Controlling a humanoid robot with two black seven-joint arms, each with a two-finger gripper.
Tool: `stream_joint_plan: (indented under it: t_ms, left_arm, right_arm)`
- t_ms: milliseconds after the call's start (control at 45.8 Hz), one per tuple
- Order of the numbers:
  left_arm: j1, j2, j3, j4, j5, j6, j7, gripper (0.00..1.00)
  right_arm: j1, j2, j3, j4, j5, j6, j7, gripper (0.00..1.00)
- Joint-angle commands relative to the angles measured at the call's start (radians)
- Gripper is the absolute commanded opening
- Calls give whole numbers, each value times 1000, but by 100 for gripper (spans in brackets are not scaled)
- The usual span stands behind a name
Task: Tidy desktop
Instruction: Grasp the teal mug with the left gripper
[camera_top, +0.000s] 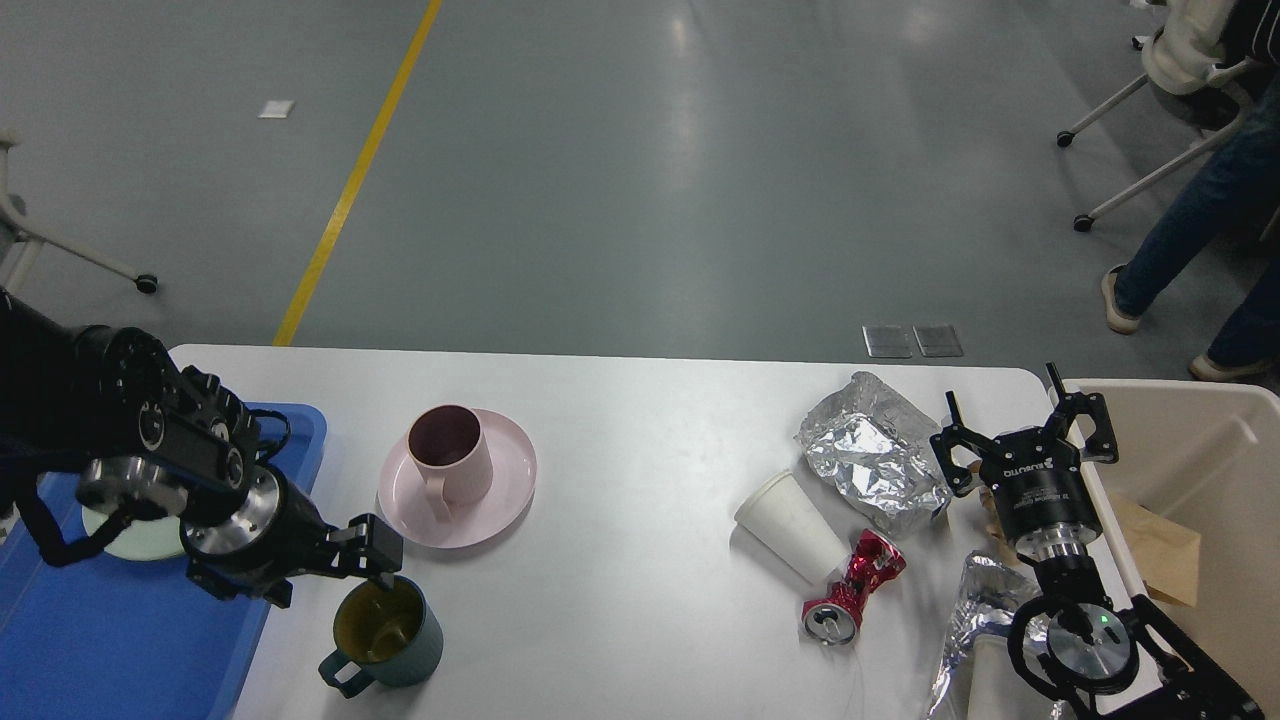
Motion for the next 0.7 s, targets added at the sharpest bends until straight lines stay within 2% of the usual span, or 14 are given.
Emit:
stream_joint_plan:
  t_ms: [0, 481, 590, 677]
  left_arm:
    - [78, 18, -35, 41, 27, 41, 0, 96]
    - [259, -56, -50, 167, 43, 119, -2, 95]
    - [300, -63, -81, 190, 43, 147, -2, 91]
    - [306, -71, -84, 192, 45, 159, -2, 82]
  right_arm:
    - [0, 0, 0, 0, 0, 0, 0, 100]
    - [0, 0, 0, 0, -1, 0, 0, 100]
    - [0, 0, 0, 0, 0, 0, 0, 100]
    - [0, 0, 0, 0, 0, 0, 0, 100]
